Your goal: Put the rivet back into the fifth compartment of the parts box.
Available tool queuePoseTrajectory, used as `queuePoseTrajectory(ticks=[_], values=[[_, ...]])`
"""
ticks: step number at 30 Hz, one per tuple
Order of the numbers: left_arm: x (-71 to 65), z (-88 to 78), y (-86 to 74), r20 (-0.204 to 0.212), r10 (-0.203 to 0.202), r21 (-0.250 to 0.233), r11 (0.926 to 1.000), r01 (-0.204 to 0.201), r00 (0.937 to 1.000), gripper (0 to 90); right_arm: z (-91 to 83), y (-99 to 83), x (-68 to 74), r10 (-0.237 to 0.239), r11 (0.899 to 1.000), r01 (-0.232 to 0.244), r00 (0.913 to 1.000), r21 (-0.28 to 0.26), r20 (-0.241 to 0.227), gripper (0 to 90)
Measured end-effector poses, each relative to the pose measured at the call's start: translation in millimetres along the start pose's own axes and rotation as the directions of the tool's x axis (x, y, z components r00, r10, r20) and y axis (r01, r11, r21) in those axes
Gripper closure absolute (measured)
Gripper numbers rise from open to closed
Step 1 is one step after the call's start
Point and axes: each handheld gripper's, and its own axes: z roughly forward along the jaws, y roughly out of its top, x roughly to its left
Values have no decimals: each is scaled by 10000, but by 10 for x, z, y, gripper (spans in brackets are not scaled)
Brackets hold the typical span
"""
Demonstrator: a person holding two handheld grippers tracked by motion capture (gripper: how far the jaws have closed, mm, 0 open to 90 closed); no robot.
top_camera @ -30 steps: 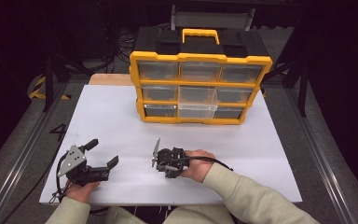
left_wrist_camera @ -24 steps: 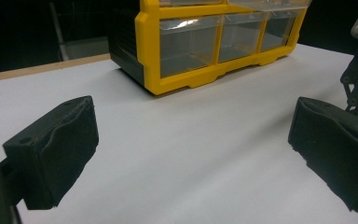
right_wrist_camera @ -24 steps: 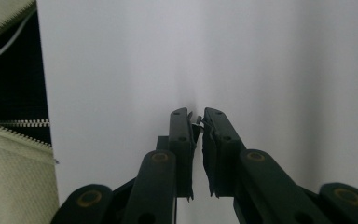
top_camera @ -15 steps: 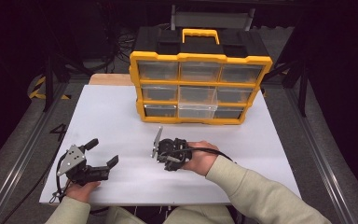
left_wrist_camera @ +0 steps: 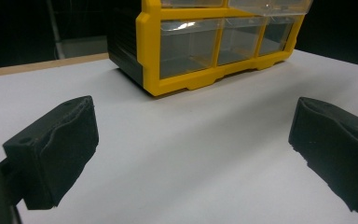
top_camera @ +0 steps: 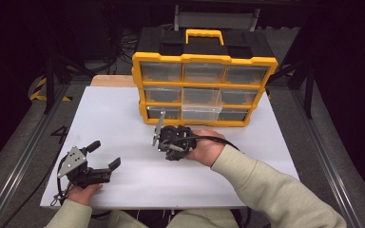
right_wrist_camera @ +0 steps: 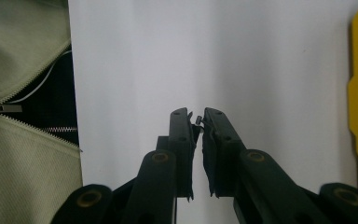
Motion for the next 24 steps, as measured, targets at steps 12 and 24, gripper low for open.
queuePoseTrajectory(ticks=[12,24], values=[[-15,-18,7,-51,4,-51,10000,-4,10000,24,-448,19,-171,425,9984,-407,9979,-385,481,822],[-16,-16,4,-16,22,-13,10000,-22,10000,24,-795,46,-385,901,9944,-831,9896,-657,1119,822]])
